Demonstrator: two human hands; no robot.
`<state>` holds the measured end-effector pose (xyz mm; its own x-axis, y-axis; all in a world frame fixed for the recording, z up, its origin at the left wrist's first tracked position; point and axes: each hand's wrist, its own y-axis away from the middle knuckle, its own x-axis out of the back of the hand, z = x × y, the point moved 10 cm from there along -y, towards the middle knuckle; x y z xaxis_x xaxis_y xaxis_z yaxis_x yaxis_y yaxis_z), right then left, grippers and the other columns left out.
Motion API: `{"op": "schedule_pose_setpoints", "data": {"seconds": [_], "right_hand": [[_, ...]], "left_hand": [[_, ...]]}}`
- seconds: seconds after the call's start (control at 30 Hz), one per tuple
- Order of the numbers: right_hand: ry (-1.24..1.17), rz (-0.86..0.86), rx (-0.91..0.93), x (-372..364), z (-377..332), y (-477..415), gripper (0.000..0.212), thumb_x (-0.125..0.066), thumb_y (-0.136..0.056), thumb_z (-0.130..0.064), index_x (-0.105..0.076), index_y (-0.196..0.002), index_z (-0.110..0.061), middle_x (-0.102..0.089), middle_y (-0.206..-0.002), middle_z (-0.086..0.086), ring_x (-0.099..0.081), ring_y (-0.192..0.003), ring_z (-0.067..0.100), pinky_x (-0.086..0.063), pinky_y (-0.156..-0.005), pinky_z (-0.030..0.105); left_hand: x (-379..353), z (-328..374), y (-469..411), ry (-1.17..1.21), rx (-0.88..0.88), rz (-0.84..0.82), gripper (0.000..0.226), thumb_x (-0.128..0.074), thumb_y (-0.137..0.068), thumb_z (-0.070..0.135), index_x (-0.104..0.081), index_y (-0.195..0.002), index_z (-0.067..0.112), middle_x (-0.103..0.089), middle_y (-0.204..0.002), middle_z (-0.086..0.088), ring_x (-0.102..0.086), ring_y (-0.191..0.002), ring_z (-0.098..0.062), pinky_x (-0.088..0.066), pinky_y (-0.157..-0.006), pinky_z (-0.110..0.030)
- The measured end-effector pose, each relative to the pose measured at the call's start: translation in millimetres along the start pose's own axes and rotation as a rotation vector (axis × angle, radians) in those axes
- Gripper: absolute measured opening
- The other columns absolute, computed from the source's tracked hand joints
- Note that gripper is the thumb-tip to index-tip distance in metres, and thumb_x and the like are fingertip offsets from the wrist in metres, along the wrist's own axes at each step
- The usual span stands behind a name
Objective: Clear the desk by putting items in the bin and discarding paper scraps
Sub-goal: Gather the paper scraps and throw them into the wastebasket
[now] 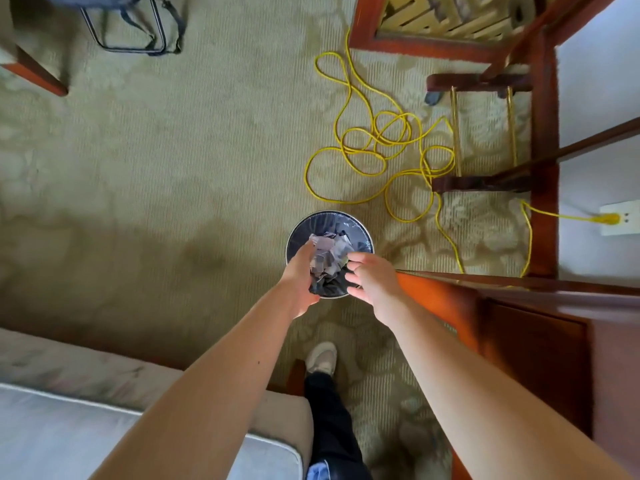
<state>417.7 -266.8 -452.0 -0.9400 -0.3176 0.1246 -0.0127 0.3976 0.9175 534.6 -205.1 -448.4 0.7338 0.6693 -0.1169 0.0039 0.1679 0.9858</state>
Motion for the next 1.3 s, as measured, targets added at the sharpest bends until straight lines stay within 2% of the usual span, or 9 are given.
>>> {"op": "schedule_pose_setpoints", "data": {"seconds": [0.1,0.33,0.43,0.53,0.63,0.73,0.87,0.97,1.3], "right_hand": [[-0.009,0.016,0.041,4,-9,25,0.038,-0.039,-0.098,0.005,-0.06,-0.125,-0.011,-0.058,-0.12,0.007,-0.059,-0.105,0.021,-0.051,-0.097,0.039],[-0.041,0.092,0.178,26,-24,119,0.023,-0.048,-0.096,-0.004,-0.061,-0.111,-0.015,-0.062,-0.107,0.004,-0.062,-0.099,0.021,-0.053,-0.091,0.039],[-0.091,0.1,0.271,39,-25,162,0.021,-0.051,-0.095,-0.004,-0.06,-0.113,-0.01,-0.062,-0.096,0.002,-0.062,-0.085,0.016,-0.054,-0.075,0.028],[-0.113,0.17,0.363,57,-23,205,0.019,-0.055,-0.092,-0.003,-0.062,-0.107,-0.012,-0.063,-0.088,0.0,-0.06,-0.072,0.011,-0.049,-0.057,0.017],[-0.131,0.23,0.441,76,-18,245,0.02,-0.06,-0.085,-0.002,-0.066,-0.088,-0.022,-0.064,-0.084,-0.002,-0.06,-0.077,0.013,-0.05,-0.066,0.024],[-0.162,0.279,0.495,97,-4,291,0.026,-0.062,-0.078,-0.003,-0.065,-0.072,-0.028,-0.063,-0.072,-0.009,-0.057,-0.075,0.014,-0.047,-0.072,0.032],[-0.331,0.34,0.515,138,42,350,0.025,-0.059,-0.082,0.004,-0.064,-0.081,-0.021,-0.057,-0.07,-0.001,-0.051,-0.065,0.015,-0.042,-0.06,0.028],[-0.393,0.393,0.551,176,87,397,0.021,-0.059,-0.085,-0.001,-0.064,-0.088,-0.021,-0.06,-0.073,0.0,-0.053,-0.066,0.015,-0.044,-0.06,0.028],[-0.606,0.656,0.627,315,277,552,0.02,-0.058,-0.088,-0.006,-0.065,-0.105,-0.014,-0.065,-0.09,0.005,-0.059,-0.075,0.014,-0.049,-0.059,0.022]], "left_hand": [[8,0,8,-0.02,-0.061,0.083,0.05,-0.044,-0.099,0.044,-0.041,-0.142,0.021,-0.043,-0.147,-0.003,-0.041,-0.134,-0.022,-0.035,-0.106,-0.047],[4,-17,71,-0.11,-0.137,0.154,0.015,-0.05,-0.096,0.023,-0.062,-0.094,0.015,-0.064,-0.096,-0.001,-0.064,-0.095,-0.016,-0.056,-0.089,-0.039],[-9,-29,104,-0.14,-0.201,0.129,0.016,-0.053,-0.094,0.021,-0.065,-0.093,0.01,-0.065,-0.083,-0.003,-0.062,-0.075,-0.016,-0.057,-0.079,-0.036],[-25,-36,137,-0.153,-0.284,0.062,0.017,-0.052,-0.093,0.018,-0.066,-0.093,0.008,-0.064,-0.083,-0.008,-0.06,-0.072,-0.019,-0.053,-0.065,-0.03],[-39,-46,173,-0.146,-0.34,-0.004,0.015,-0.052,-0.093,0.014,-0.06,-0.081,0.013,-0.06,-0.078,-0.006,-0.058,-0.069,-0.018,-0.051,-0.074,-0.034],[-55,-62,215,-0.202,-0.4,-0.086,0.018,-0.049,-0.093,0.011,-0.058,-0.078,0.014,-0.056,-0.07,-0.002,-0.052,-0.062,-0.015,-0.047,-0.065,-0.03],[-77,-103,268,-0.308,-0.463,-0.2,0.02,-0.049,-0.092,0.008,-0.056,-0.074,0.012,-0.048,-0.062,-0.002,-0.041,-0.051,-0.013,-0.034,-0.049,-0.024],[-98,-147,306,-0.416,-0.522,-0.251,0.007,-0.052,-0.093,0.01,-0.058,-0.09,0.009,-0.054,-0.067,-0.002,-0.05,-0.052,-0.011,-0.04,-0.044,-0.02],[-182,-361,436,-0.831,-0.631,-0.526,0.02,-0.044,-0.091,0.007,-0.062,-0.096,0.014,-0.061,-0.083,-0.004,-0.057,-0.066,-0.015,-0.051,-0.065,-0.027]]}}
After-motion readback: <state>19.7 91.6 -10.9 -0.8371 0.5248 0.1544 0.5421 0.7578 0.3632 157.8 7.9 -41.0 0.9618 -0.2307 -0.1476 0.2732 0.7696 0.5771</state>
